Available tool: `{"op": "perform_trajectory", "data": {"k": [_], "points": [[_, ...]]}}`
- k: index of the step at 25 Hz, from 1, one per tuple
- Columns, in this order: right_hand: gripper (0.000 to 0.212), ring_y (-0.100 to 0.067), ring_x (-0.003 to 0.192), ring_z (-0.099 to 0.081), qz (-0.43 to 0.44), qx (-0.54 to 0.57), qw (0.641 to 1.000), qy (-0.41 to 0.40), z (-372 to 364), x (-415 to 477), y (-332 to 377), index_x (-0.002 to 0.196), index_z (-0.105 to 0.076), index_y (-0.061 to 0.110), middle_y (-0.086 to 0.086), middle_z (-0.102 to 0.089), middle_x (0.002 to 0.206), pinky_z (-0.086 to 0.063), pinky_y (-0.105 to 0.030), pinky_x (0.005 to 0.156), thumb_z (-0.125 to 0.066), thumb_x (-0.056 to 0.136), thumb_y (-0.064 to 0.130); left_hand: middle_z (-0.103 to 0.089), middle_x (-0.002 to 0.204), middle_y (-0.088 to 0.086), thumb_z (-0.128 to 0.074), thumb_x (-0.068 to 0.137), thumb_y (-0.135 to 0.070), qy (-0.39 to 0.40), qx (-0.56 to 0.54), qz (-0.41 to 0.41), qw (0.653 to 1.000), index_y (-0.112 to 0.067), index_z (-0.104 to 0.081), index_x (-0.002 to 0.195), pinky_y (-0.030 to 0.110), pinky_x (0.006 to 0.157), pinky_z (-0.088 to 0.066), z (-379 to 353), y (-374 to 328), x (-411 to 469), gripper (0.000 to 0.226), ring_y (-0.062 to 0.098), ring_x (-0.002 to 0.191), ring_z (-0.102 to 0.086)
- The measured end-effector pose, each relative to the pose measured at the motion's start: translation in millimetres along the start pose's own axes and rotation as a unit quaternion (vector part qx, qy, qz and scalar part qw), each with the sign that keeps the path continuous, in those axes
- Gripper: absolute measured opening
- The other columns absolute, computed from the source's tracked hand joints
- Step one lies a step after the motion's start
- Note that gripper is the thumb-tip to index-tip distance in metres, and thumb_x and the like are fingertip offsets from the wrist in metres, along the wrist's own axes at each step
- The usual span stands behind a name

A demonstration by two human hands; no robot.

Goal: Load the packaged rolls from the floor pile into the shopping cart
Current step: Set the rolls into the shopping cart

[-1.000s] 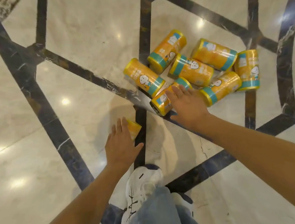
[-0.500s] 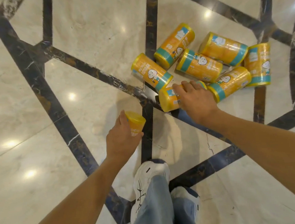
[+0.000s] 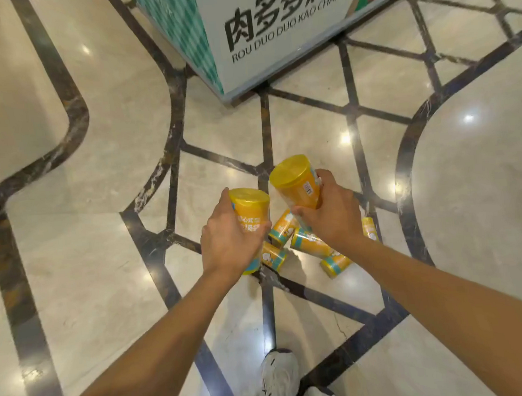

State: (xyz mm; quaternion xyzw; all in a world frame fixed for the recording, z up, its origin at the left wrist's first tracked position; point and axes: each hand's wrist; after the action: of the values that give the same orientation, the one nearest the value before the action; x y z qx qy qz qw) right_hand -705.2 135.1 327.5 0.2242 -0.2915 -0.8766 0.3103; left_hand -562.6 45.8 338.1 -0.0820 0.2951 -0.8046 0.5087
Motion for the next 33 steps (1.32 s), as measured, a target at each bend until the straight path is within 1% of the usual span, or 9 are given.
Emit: {"op": "perform_trajectory", "data": {"k": [4, 8, 10, 13, 16, 18, 21, 26, 33], "points": [[0.059, -0.033, 0.108, -0.057, -0.004, 0.077, 0.992, -0.095, 139, -10, 89, 0.125, -0.048, 0.018, -0.009, -0.065, 0.113, -0.045, -0.039, 0.086, -0.077, 0.075, 0.034, -0.062, 0.116, 0.011, -0.075, 0.071, -0.048, -0.071, -0.015, -0.086, 0.994, -0.016, -0.043, 0.132, 0.037, 0.082, -0.045, 116, -121, 3, 0.076, 0.033, 0.107, -0.057], [0.06, -0.029, 0.108, -0.059, 0.036, 0.141, 0.971, -0.189, 280, -47, 164, 0.125, -0.049, 0.018, -0.007, -0.065, 0.116, -0.045, -0.038, 0.089, -0.078, 0.074, 0.034, -0.064, 0.111, 0.006, -0.076, 0.07, -0.048, -0.123, -0.069, -0.167, 0.976, -0.019, -0.048, 0.122, 0.037, 0.08, -0.046, 218, -243, -25, 0.066, 0.03, 0.104, -0.059], [0.064, -0.027, 0.111, -0.058, 0.044, 0.17, 0.959, -0.223, 337, -68, 186, 0.127, -0.047, 0.021, -0.006, -0.062, 0.121, -0.046, -0.041, 0.094, -0.079, 0.074, 0.035, -0.064, 0.105, 0.003, -0.076, 0.07, -0.048, -0.14, -0.087, -0.213, 0.963, -0.02, -0.049, 0.111, 0.035, 0.078, -0.047, 254, -293, -44, 0.057, 0.026, 0.099, -0.06], [0.069, -0.027, 0.118, -0.055, 0.043, 0.21, 0.937, -0.277, 418, -113, 202, 0.132, -0.045, 0.024, -0.005, -0.059, 0.127, -0.044, -0.043, 0.098, -0.079, 0.073, 0.036, -0.065, 0.105, 0.003, -0.078, 0.068, -0.047, -0.156, -0.114, -0.296, 0.935, -0.019, -0.052, 0.111, 0.033, 0.079, -0.045, 297, -366, -81, 0.057, 0.025, 0.099, -0.06], [0.069, -0.026, 0.116, -0.057, 0.028, 0.229, 0.911, -0.341, 474, -163, 194, 0.13, -0.048, 0.026, -0.003, -0.061, 0.126, -0.046, -0.044, 0.098, -0.082, 0.071, 0.033, -0.066, 0.096, 0.001, -0.078, 0.066, -0.051, -0.142, -0.127, -0.365, 0.911, -0.022, -0.052, 0.102, 0.032, 0.074, -0.046, 317, -423, -117, 0.053, 0.022, 0.091, -0.061], [0.067, -0.025, 0.114, -0.058, 0.001, 0.225, 0.893, -0.391, 498, -202, 179, 0.128, -0.05, 0.024, -0.001, -0.062, 0.124, -0.046, -0.041, 0.097, -0.083, 0.069, 0.032, -0.066, 0.094, -0.001, -0.078, 0.065, -0.051, -0.106, -0.145, -0.395, 0.901, -0.024, -0.053, 0.101, 0.032, 0.073, -0.048, 312, -454, -141, 0.051, 0.02, 0.088, -0.062], [0.068, -0.025, 0.114, -0.058, -0.056, 0.221, 0.852, -0.471, 522, -275, 152, 0.127, -0.05, 0.021, -0.002, -0.062, 0.121, -0.046, -0.04, 0.098, -0.083, 0.069, 0.031, -0.067, 0.1, -0.003, -0.078, 0.061, -0.053, -0.027, -0.18, -0.459, 0.87, -0.024, -0.055, 0.114, 0.034, 0.08, -0.05, 291, -491, -193, 0.065, 0.021, 0.092, -0.062], [0.064, -0.022, 0.111, -0.06, -0.185, 0.179, 0.759, -0.598, 512, -418, 126, 0.125, -0.051, 0.023, 0.001, -0.063, 0.12, -0.048, -0.041, 0.094, -0.081, 0.07, 0.037, -0.067, 0.092, 0.002, -0.079, 0.062, -0.049, 0.156, -0.21, -0.541, 0.799, -0.024, -0.055, 0.1, 0.034, 0.074, -0.049, 256, -503, -305, 0.052, 0.025, 0.089, -0.063], [0.061, -0.016, 0.105, -0.059, -0.368, 0.12, 0.575, -0.721, 398, -652, 151, 0.121, -0.053, 0.022, 0.005, -0.063, 0.11, -0.05, -0.038, 0.091, -0.082, 0.069, 0.036, -0.066, 0.096, -0.002, -0.079, 0.066, -0.049, 0.399, -0.214, -0.646, 0.615, -0.022, -0.056, 0.115, 0.031, 0.074, -0.048, 247, -412, -513, 0.06, 0.021, 0.091, -0.062]]}}
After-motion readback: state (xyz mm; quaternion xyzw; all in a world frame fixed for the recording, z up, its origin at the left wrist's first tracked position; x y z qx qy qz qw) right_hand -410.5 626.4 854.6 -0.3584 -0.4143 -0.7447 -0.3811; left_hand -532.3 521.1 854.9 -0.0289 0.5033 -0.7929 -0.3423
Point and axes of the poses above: each hand's wrist, its own x-axis towards the middle knuckle, its own z-axis out of the back of the hand, y = z × x
